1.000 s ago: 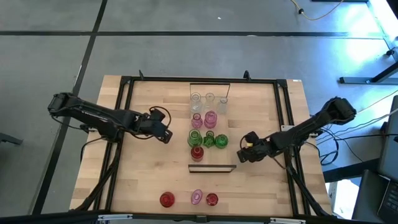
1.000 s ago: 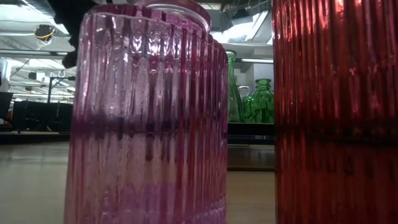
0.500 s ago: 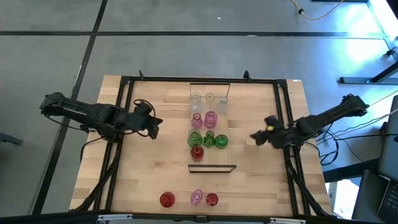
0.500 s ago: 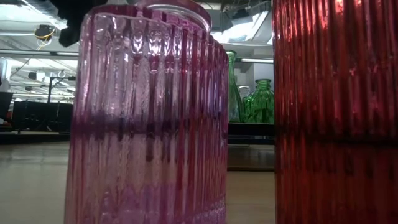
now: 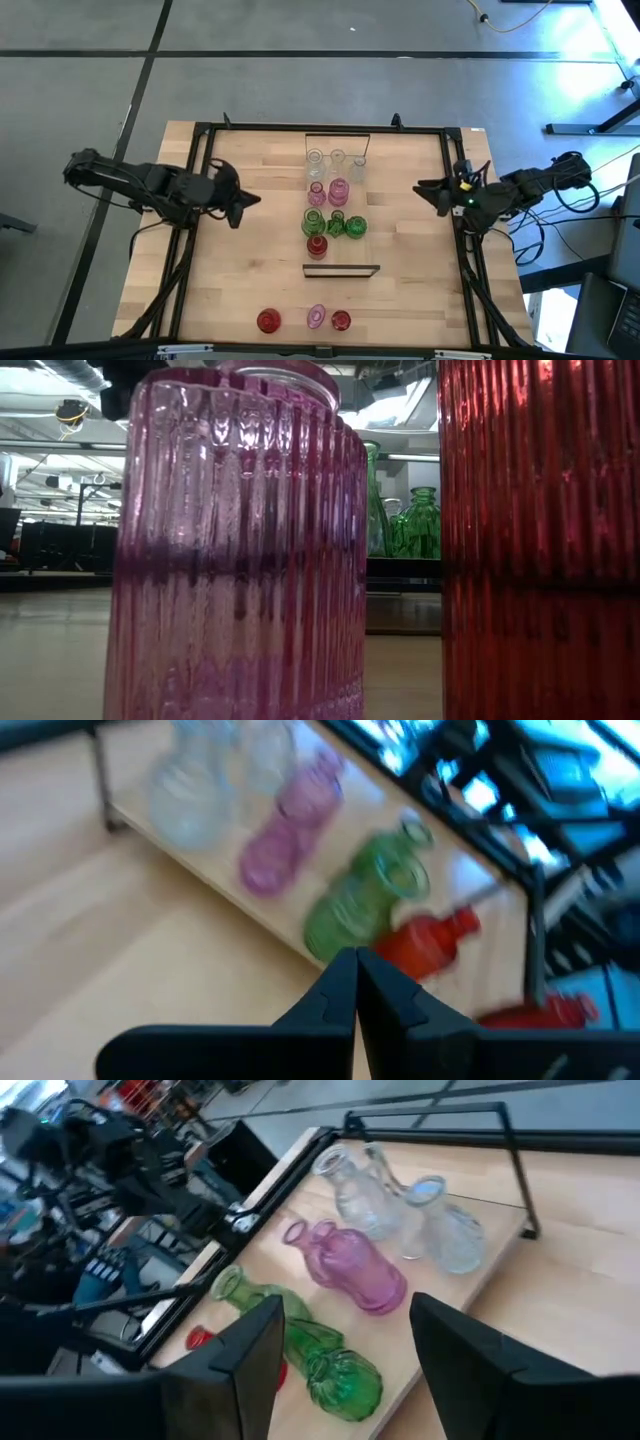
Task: Sort vases onto shelf
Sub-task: Put the left red vase on the shelf aligned with the other red vase
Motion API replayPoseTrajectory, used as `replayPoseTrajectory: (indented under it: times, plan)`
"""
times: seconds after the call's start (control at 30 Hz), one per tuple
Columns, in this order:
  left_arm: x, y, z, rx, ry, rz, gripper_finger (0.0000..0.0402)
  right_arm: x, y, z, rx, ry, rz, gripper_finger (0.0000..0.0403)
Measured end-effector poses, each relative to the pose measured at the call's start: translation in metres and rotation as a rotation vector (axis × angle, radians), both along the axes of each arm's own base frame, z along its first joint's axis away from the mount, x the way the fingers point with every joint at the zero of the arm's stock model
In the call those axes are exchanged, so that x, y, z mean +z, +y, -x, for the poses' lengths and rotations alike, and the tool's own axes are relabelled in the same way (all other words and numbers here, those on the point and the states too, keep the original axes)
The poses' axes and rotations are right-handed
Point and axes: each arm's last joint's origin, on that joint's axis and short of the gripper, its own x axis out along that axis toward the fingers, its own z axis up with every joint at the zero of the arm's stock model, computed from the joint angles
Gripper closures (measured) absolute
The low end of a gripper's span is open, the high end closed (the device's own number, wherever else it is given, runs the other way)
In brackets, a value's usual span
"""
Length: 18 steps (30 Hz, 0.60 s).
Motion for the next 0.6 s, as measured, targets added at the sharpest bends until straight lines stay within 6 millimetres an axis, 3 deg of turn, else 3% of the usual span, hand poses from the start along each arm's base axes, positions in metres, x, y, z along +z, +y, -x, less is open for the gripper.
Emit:
replayPoseTrajectory:
  times: [0.17,0.4,0.6]
  plan:
    - [-0.005,-0.007,-0.006,-0.075,0.04,0.036,0.0401,0.001,0.001,-0.001,0.026,0.009,0.033,0.0196]
    - [-0.002,-0.016,-0.018,-0.107,-0.032,0.033,0.0401,0.002,0.0,-0.001,-0.004,-0.005,0.046,0.0196]
    - [-0.005,-0.013,-0.021,-0.143,-0.001,0.065,0.0401,0.002,0.0,-0.001,-0.01,-0.011,0.036,0.0196]
